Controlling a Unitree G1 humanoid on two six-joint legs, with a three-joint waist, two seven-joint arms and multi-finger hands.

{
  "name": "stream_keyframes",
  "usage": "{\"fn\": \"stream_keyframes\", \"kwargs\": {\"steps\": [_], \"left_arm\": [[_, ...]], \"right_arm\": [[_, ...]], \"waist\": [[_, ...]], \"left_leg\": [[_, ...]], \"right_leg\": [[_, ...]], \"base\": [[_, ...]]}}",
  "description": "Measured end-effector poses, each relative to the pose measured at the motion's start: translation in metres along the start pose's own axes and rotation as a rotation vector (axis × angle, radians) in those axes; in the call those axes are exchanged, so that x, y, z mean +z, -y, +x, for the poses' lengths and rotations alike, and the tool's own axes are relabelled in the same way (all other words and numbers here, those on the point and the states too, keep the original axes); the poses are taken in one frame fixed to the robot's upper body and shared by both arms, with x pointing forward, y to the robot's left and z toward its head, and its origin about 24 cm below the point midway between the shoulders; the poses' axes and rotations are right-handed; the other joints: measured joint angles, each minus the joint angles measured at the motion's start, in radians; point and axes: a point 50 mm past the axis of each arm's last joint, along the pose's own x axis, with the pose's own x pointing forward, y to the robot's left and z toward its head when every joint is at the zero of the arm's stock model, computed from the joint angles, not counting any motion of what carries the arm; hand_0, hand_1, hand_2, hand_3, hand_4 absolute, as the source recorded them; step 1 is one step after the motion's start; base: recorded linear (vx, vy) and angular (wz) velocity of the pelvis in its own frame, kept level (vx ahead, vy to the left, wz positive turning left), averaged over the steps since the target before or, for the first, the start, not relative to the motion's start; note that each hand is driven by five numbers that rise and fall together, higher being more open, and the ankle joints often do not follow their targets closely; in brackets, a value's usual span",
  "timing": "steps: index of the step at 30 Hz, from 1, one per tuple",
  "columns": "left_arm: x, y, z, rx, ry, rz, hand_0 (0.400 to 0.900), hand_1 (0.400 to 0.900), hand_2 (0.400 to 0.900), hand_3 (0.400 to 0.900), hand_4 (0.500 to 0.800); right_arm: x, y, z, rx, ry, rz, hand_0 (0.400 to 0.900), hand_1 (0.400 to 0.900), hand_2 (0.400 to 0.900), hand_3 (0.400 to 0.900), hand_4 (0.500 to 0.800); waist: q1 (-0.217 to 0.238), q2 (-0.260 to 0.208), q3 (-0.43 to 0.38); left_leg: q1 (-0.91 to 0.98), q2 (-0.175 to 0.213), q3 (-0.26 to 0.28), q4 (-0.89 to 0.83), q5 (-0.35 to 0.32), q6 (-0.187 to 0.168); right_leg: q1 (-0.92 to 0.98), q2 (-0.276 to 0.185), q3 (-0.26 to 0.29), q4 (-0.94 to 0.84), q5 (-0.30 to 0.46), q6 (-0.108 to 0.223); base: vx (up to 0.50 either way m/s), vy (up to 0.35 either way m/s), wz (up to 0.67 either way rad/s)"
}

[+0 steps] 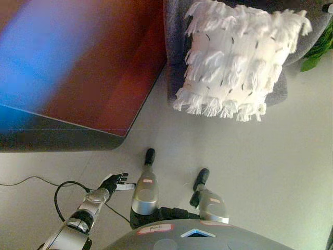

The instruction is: Pick up the pillow and put it on the sofa.

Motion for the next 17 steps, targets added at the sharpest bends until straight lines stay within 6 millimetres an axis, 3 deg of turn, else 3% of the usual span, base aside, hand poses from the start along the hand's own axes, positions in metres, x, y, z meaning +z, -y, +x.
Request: {"fn": "stream_keyframes", "kwargs": {"steps": [7, 11, 13, 17], "left_arm": [[-0.008, -0.003, -0.001, 0.011, -0.036, -0.009, 0.900, 0.900, 0.900, 0.900, 0.800], [-0.014, -0.004, -0.003, 0.016, -0.062, -0.022, 0.900, 0.900, 0.900, 0.900, 0.800], [-0.021, -0.004, -0.004, 0.023, -0.081, -0.041, 0.900, 0.900, 0.900, 0.900, 0.800], [-0.030, -0.006, -0.007, 0.043, -0.114, -0.091, 0.900, 0.900, 0.900, 0.900, 0.800]], "right_arm": [[-0.024, 0.002, 0.001, 0.026, -0.084, 0.027, 0.900, 0.900, 0.900, 0.900, 0.800], [-0.050, 0.004, 0.001, 0.029, -0.143, 0.039, 0.900, 0.900, 0.900, 0.900, 0.800], [-0.076, 0.000, 0.001, 0.042, -0.183, 0.070, 0.900, 0.900, 0.900, 0.900, 0.800], [-0.168, -0.009, -0.016, 0.039, -0.354, 0.115, 0.900, 0.900, 0.900, 0.900, 0.800]], "waist": [[-0.002, -0.038, -0.050], [-0.017, -0.053, -0.082], [-0.028, -0.063, -0.102], [-0.037, -0.073, -0.136]], "left_leg": [[0.023, -0.001, 0.019, -0.004, -0.005, 0.004], [0.036, -0.002, 0.026, -0.006, -0.009, 0.008], [0.039, -0.003, 0.033, -0.006, -0.013, 0.011], [0.050, -0.003, 0.048, -0.009, -0.019, 0.013]], "right_leg": [[0.008, -0.004, 0.017, 0.000, 0.000, 0.000], [0.017, -0.006, 0.025, 0.000, 0.000, 0.000], [0.016, -0.007, 0.030, 0.000, -0.002, -0.003], [0.016, -0.009, 0.046, 0.000, -0.003, -0.003]], "base": [[0.03, -0.007, -0.08], [-0.01, 0.047, -0.09], [-0.02, 0.054, -0.13], [0.01, 0.049, -0.12]]}}
